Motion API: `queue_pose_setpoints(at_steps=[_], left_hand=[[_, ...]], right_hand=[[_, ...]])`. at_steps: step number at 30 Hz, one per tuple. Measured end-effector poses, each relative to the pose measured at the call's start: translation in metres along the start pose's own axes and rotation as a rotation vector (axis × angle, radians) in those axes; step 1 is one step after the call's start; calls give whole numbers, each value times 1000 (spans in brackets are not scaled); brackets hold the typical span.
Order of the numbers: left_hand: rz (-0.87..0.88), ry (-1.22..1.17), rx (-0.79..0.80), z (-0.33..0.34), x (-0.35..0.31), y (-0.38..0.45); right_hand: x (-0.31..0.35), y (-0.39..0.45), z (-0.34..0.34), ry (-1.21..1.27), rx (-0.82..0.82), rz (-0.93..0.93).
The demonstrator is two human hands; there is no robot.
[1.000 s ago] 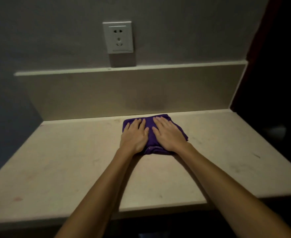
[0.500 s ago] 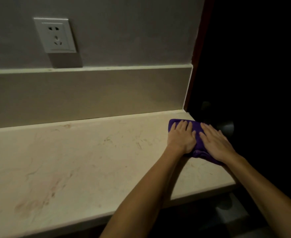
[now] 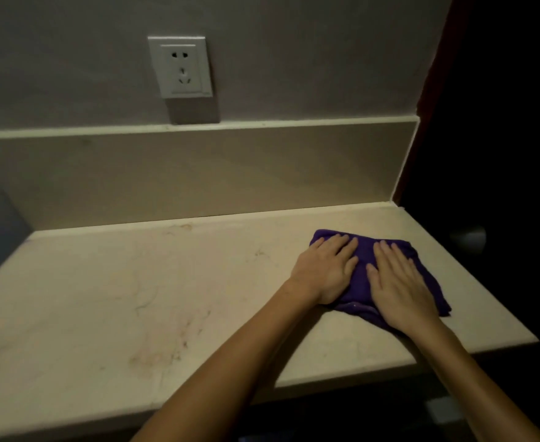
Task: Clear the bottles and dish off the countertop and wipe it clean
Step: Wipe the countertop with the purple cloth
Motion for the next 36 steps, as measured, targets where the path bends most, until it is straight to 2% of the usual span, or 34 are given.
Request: queue_pose_setpoints(at_steps=[7,15,19,21,26,29,34,36], left_hand=[[-264,125,-14,-59,144,-146],[-623,190,-55,-126,286,-356],[-819,177,-59,-145,315,-436],[-893,171,-20,-146,312,-451],[-876,343,-6,-130,301,-456],[-838,439,47,-110,287,-470],[-872,474,121,-90,261,-461],[-884,451,79,-87,246,-440]], right_hand=[[186,-10,54,32,52,-329],[426,-69,120,178,155,-702],[500,-106,138,217,209,-814],[513,-115,141,216,219,-851],[501,-118,139,217,241,-898],[481,-128,136,259,253,-950],[435,-128,125,300,239,-975],[414,-122,118,302,236,-956]])
Point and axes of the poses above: each hand's wrist, its own y-axis towards the middle knuckle, its own z-axis out of the palm, x = y × z, the point moved 2 cm from there along y, towards the middle knuckle, and after that the axes turned 3 degrees about y, right-handed, at the moved point
